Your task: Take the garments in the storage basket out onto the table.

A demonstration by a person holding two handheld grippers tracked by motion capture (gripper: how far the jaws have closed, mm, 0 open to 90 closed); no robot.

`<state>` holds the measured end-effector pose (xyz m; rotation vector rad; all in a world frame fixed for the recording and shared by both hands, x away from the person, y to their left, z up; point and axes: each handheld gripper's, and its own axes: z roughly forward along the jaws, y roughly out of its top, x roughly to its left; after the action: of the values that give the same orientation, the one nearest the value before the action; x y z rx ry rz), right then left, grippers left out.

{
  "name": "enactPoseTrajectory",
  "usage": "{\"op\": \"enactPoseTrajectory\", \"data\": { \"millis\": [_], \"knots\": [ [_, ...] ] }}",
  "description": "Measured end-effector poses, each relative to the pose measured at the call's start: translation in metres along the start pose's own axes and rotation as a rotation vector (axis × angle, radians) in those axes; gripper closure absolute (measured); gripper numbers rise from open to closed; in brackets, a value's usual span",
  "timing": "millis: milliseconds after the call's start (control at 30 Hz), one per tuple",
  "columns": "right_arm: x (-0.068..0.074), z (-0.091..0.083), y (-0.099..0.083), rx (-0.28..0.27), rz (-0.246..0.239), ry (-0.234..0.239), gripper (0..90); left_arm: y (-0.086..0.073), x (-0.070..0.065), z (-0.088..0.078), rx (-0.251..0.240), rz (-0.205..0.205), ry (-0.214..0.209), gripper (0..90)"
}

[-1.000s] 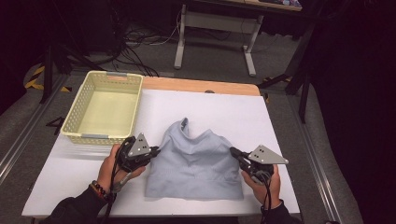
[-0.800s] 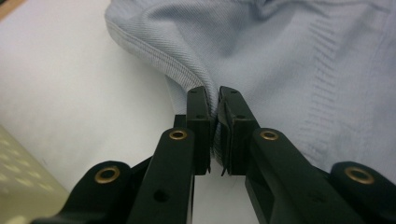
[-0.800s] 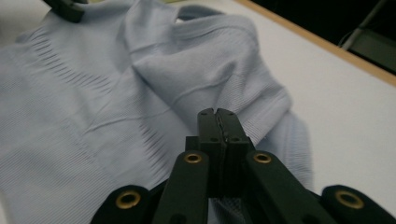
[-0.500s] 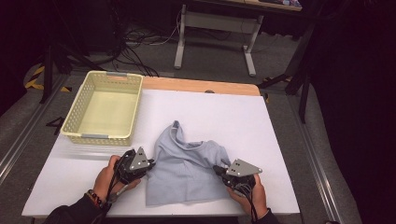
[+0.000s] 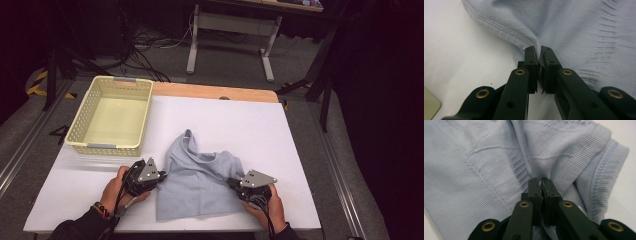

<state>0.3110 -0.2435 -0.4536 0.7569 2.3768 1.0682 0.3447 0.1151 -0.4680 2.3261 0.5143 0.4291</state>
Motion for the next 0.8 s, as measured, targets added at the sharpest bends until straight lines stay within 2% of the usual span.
{"op": "enactPoseTrajectory", "data": {
  "millis": [67,200,267,333,367,433,500,533,567,633,667,767,800],
  "knots": [
    [-0.003,-0.007,0.003,-0.041,0.008,0.012,75.2,0.000,0.000,0.000,-0.003,-0.002,0.000,84.4],
    [-0.010,-0.024,0.012,-0.106,0.022,-0.032,72.9,-0.001,0.000,0.000,-0.006,-0.009,-0.003,84.5],
    [-0.017,-0.034,0.020,-0.154,0.045,-0.069,66.8,-0.001,0.000,0.001,-0.014,-0.019,-0.006,84.5],
    [-0.025,-0.039,0.030,-0.196,0.071,-0.100,63.1,-0.002,0.001,0.001,-0.025,-0.046,-0.015,84.6],
    [-0.031,-0.041,0.036,-0.229,0.095,-0.106,61.5,-0.002,0.001,0.001,-0.025,-0.046,-0.015,84.7],
    [-0.042,-0.038,0.045,-0.258,0.129,-0.123,58.2,-0.004,0.004,0.001,-0.034,-0.066,-0.035,84.7],
    [-0.052,-0.030,0.053,-0.251,0.154,-0.130,55.5,-0.004,0.004,0.001,-0.036,-0.064,-0.036,84.7],
    [-0.060,-0.022,0.059,-0.230,0.177,-0.124,53.3,-0.004,0.004,0.001,-0.033,-0.062,-0.035,84.7],
    [-0.066,-0.013,0.063,-0.199,0.195,-0.110,50.1,-0.004,0.004,0.001,-0.034,-0.058,-0.033,84.7],
    [-0.076,0.002,0.069,-0.149,0.216,-0.113,46.8,-0.004,0.003,0.001,-0.034,-0.056,-0.028,84.7],
    [-0.082,0.015,0.071,-0.107,0.239,-0.108,42.4,-0.004,0.003,0.001,-0.035,-0.056,-0.027,84.6],
    [-0.092,0.041,0.071,-0.018,0.300,-0.072,37.1,-0.004,0.002,0.001,-0.039,-0.054,-0.022,84.6],
    [-0.093,0.049,0.070,0.010,0.316,-0.046,35.4,-0.004,0.002,0.001,-0.038,-0.052,-0.021,84.6]
  ]
}}
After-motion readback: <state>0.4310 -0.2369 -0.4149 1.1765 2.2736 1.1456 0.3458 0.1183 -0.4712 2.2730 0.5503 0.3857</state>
